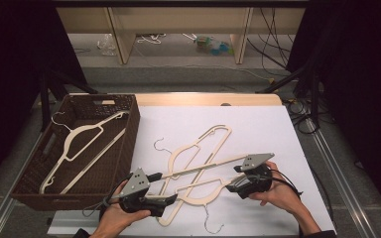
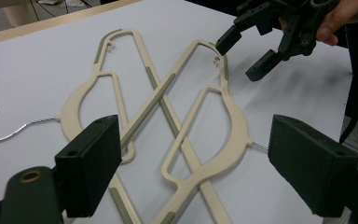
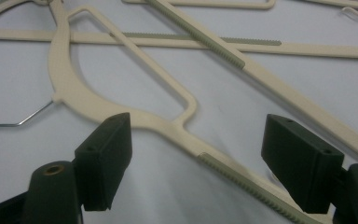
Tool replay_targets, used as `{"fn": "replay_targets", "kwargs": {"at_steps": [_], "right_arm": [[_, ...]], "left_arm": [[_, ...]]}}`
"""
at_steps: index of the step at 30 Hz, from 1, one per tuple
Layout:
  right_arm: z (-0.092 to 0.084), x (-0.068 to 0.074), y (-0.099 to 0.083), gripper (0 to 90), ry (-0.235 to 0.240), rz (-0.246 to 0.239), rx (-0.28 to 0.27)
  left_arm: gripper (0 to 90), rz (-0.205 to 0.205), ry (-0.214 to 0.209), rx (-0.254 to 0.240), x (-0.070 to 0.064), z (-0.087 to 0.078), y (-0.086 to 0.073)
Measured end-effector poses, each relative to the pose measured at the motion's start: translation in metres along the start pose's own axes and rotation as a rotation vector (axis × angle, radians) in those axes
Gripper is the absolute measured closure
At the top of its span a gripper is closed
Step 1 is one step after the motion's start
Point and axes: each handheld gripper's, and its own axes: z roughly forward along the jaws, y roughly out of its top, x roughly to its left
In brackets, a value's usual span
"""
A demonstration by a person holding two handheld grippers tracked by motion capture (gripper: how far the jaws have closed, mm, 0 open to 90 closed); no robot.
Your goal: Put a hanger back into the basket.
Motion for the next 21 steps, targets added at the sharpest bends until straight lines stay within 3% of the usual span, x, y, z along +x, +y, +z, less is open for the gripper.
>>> {"fn": "replay_targets", "kwargs": {"at_steps": [1,4,9,11,12,15,17,21], "right_arm": [[0.003,-0.004,0.002,25.7,0.017,-0.008,0.024],[0.009,-0.010,0.004,27.0,0.050,-0.011,0.025],[0.024,-0.016,0.007,27.5,0.054,-0.047,0.081],[0.026,-0.017,0.008,27.6,0.048,-0.069,0.103],[0.027,-0.016,0.008,27.8,0.052,-0.075,0.118],[0.030,-0.015,0.007,28.7,0.072,-0.100,0.138],[0.029,-0.016,0.008,30.3,0.083,-0.109,0.144],[0.026,-0.016,0.006,37.3,0.089,-0.125,0.152]], "left_arm": [[17.4,0.004,-0.001,0.008,0.000,0.001,-0.001],[17.5,0.006,0.000,0.014,-0.001,0.001,-0.002],[17.8,0.002,0.001,0.011,-0.004,-0.001,-0.003],[17.9,0.022,-0.003,0.008,-0.002,-0.002,-0.003],[17.9,-0.004,0.000,0.007,-0.003,-0.002,-0.004],[18.1,0.020,-0.004,0.010,-0.001,-0.002,-0.004],[18.2,-0.006,-0.001,0.013,-0.002,-0.002,-0.004],[18.3,-0.006,-0.012,0.016,-0.001,-0.001,-0.004]]}}
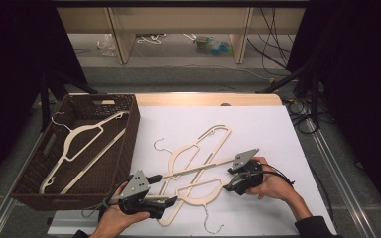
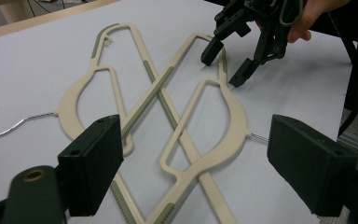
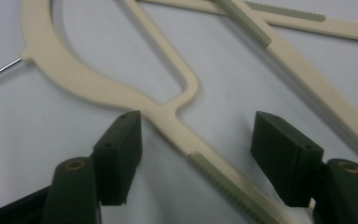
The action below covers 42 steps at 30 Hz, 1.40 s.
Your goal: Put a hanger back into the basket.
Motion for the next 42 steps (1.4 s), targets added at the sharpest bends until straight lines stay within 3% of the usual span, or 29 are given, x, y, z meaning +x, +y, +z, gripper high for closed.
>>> {"fn": "replay_targets", "kwargs": {"at_steps": [2,3,8,9,15,17,19,21,23,26,30,33,34,38,39,41,42], "right_arm": [[-0.002,0.001,0.000,39.6,0.012,-0.014,0.013],[-0.005,0.006,0.000,44.1,0.021,-0.042,0.040],[-0.012,0.014,0.002,57.1,0.065,-0.098,0.112],[-0.012,0.016,0.002,58.4,0.071,-0.116,0.124],[-0.017,0.023,0.001,60.3,0.133,-0.193,0.173],[-0.017,0.024,0.001,60.9,0.135,-0.195,0.175],[-0.018,0.027,0.004,68.4,0.150,-0.245,0.207],[-0.017,0.028,0.005,69.5,0.151,-0.272,0.221],[-0.017,0.028,0.006,70.5,0.155,-0.285,0.223],[-0.017,0.028,0.006,71.0,0.155,-0.303,0.222],[-0.015,0.030,0.009,72.0,0.171,-0.358,0.239],[-0.015,0.029,0.008,72.0,0.174,-0.362,0.234],[-0.015,0.031,0.008,72.7,0.167,-0.380,0.238],[-0.016,0.031,0.008,77.4,0.183,-0.378,0.239],[-0.017,0.033,0.009,78.2,0.178,-0.391,0.245],[-0.017,0.033,0.009,78.5,0.181,-0.392,0.243],[-0.017,0.032,0.009,78.9,0.172,-0.396,0.237]], "left_arm": [[18.4,0.000,0.002,0.000,0.000,0.000,0.000],[18.5,0.023,0.008,0.003,0.002,0.000,0.000],[18.8,-0.006,0.011,0.006,0.002,0.000,-0.001],[18.9,0.014,0.009,0.004,0.003,0.000,0.000],[19.0,-0.006,0.006,0.007,0.002,0.000,-0.001],[19.0,-0.006,0.005,0.006,0.002,0.001,-0.001],[19.1,0.012,-0.004,0.009,0.003,0.001,0.000],[19.1,0.012,-0.003,0.007,0.003,0.001,0.000],[19.1,-0.002,-0.004,0.008,0.002,0.002,-0.001],[19.2,0.018,0.002,0.012,0.003,0.001,-0.001],[19.4,0.011,0.001,0.013,0.003,0.002,-0.001],[19.5,-0.006,-0.004,0.016,0.003,0.003,-0.001],[19.6,0.011,-0.002,0.019,0.003,0.004,-0.001],[19.6,0.015,-0.012,0.021,0.003,0.005,-0.001],[19.7,-0.005,-0.013,0.021,0.002,0.005,-0.002],[19.7,-0.001,-0.008,0.024,0.002,0.006,-0.002],[19.7,0.028,-0.007,0.035,0.003,0.007,-0.002]]}}
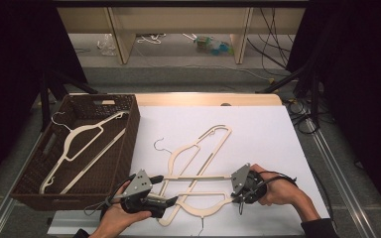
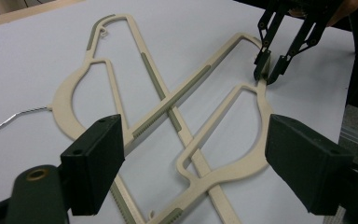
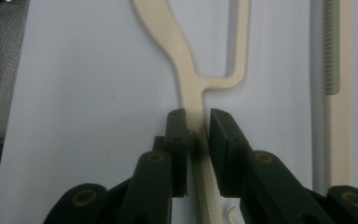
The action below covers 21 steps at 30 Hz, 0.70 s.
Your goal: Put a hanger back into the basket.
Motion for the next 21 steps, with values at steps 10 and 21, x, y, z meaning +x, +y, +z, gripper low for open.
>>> {"fn": "replay_targets", "kwargs": {"at_steps": [10,21], "right_arm": [[-0.008,0.000,0.000,80.3,0.021,0.013,-0.022],[-0.019,0.000,0.002,80.2,0.027,0.027,-0.039]], "left_arm": [[20.4,0.091,0.009,0.093,-0.006,0.016,-0.004],[24.1,0.221,0.009,0.183,-0.007,0.043,-0.009]]}}
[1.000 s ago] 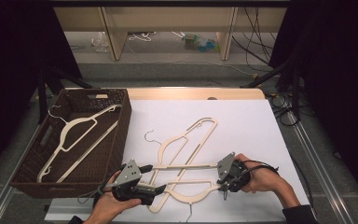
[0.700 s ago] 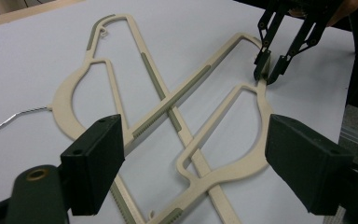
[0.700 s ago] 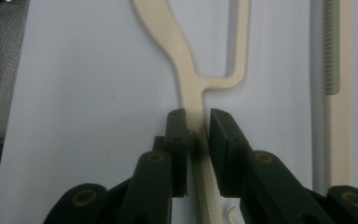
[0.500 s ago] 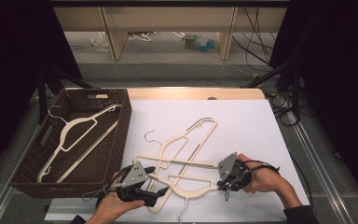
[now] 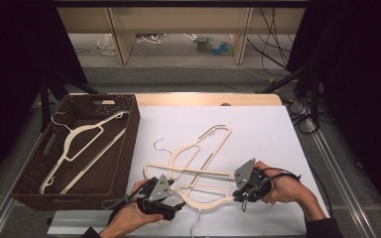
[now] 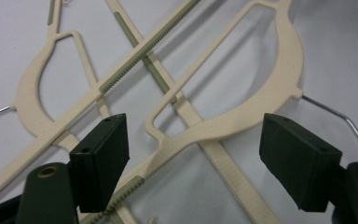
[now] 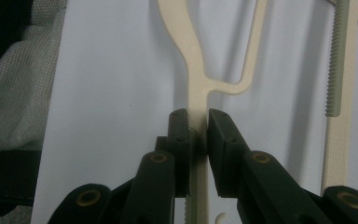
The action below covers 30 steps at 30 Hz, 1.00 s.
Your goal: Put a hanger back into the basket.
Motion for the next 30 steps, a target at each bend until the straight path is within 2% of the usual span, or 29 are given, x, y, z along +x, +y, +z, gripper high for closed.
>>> {"fn": "replay_targets", "kwargs": {"at_steps": [3,5,8,10,12,15,17,18,19,24,25,28,30], "right_arm": [[-0.002,0.001,0.000,80.3,0.005,0.008,-0.011],[-0.003,0.001,0.000,80.3,0.009,0.011,0.002],[-0.006,0.001,0.000,80.3,0.015,0.016,-0.003],[-0.007,0.002,0.000,80.3,0.020,0.022,-0.003],[-0.009,0.002,0.000,80.2,0.026,0.020,-0.003],[-0.010,0.002,-0.001,80.3,0.025,0.022,-0.004],[-0.010,0.002,-0.001,80.3,0.030,0.020,-0.008],[-0.010,0.002,-0.001,80.3,0.026,0.021,-0.006],[-0.010,0.002,-0.001,80.3,0.026,0.021,-0.006],[-0.011,0.003,0.000,80.2,0.029,0.020,-0.010],[-0.012,0.003,-0.001,80.3,0.029,0.021,-0.011],[-0.012,0.003,-0.001,80.2,0.033,0.024,-0.010],[-0.012,0.002,-0.002,80.3,0.031,0.022,-0.004]], "left_arm": [[24.7,0.040,0.001,0.019,-0.001,0.004,0.001],[24.8,0.064,-0.002,0.033,-0.004,0.006,0.001],[25.3,0.089,-0.009,0.040,-0.007,0.008,0.001],[25.6,0.092,-0.015,0.039,-0.009,0.010,0.002],[26.1,0.122,-0.006,0.050,-0.010,0.011,0.003],[26.5,0.138,-0.006,0.051,-0.011,0.013,0.003],[27.5,0.171,0.007,0.061,-0.014,0.017,0.004],[28.0,0.171,0.007,0.061,-0.014,0.017,0.004],[28.0,0.195,0.019,0.076,-0.013,0.017,0.005],[28.0,0.211,0.028,0.060,-0.017,0.025,0.007],[27.6,0.236,0.026,0.059,-0.018,0.028,0.009],[27.9,0.248,0.024,0.052,-0.019,0.030,0.011],[32.0,0.262,0.015,0.047,-0.019,0.030,0.012]]}}
